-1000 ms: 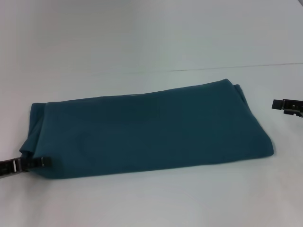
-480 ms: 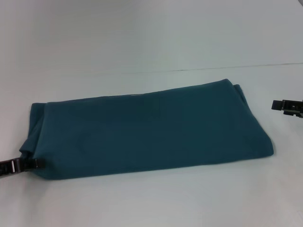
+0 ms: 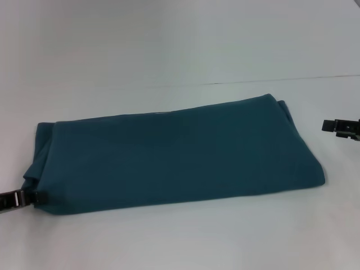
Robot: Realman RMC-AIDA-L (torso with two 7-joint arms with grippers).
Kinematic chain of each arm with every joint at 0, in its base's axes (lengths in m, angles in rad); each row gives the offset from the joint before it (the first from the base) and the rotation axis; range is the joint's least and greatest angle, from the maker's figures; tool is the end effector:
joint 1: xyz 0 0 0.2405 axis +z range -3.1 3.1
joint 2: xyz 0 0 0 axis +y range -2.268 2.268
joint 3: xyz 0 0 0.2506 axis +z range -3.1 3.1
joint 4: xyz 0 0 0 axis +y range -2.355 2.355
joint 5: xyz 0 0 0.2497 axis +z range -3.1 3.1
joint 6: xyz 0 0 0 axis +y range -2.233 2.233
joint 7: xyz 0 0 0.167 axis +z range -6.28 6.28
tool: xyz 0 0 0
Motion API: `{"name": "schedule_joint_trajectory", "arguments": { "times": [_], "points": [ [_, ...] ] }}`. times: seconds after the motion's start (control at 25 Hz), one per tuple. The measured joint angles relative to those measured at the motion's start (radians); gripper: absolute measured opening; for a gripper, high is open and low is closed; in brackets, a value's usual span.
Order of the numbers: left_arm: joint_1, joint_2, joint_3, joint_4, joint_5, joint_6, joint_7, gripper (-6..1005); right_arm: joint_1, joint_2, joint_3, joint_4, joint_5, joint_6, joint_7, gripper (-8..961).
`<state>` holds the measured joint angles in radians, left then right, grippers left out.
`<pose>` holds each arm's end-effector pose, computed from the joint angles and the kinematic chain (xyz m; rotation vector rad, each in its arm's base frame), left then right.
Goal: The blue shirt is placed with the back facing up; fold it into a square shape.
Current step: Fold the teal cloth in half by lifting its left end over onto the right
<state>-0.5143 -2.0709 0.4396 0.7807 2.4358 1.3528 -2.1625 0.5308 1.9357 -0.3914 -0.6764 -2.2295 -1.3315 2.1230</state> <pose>-0.3665 0.3722 0.0313 -2.0871 -1.6466 -0.3834 0.3681 0.3994 0.0922 -1.9767 1.5576 0.6287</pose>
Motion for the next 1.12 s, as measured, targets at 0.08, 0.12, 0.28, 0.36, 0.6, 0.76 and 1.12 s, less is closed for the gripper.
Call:
{"name": "schedule_joint_trajectory", "arguments": {
  "times": [0.08,0.12,0.28,0.36,0.6,0.76,1.12],
  "points": [
    [0.001,0.000,-0.001,0.001,0.000,-0.001,0.000,87,0.000,0.000,0.000,0.000,0.000,0.000,0.000,630],
    [0.002,0.000,-0.002,0.002,0.000,-0.001,0.000,42,-0.001,0.001,0.000,0.000,0.000,0.000,0.000,630],
    [0.015,0.003,-0.015,0.014,0.000,-0.002,-0.001,38,-0.001,0.002,0.000,0.000,-0.001,0.000,0.000,630],
    [0.025,0.005,-0.026,0.027,0.001,-0.003,-0.003,37,-0.001,0.002,0.000,0.000,-0.001,0.000,0.000,630],
    [0.050,0.009,-0.050,0.048,0.002,0.008,-0.004,38,-0.002,0.006,0.000,0.001,-0.001,0.000,0.000,631],
    [0.051,0.009,-0.051,0.049,0.002,0.009,-0.003,38,-0.001,0.007,0.000,0.002,-0.001,0.000,0.000,631],
    [0.048,0.030,-0.133,0.072,0.065,-0.002,-0.006,39,0.005,0.007,0.000,0.003,-0.001,0.001,-0.001,632]
  ]
}}
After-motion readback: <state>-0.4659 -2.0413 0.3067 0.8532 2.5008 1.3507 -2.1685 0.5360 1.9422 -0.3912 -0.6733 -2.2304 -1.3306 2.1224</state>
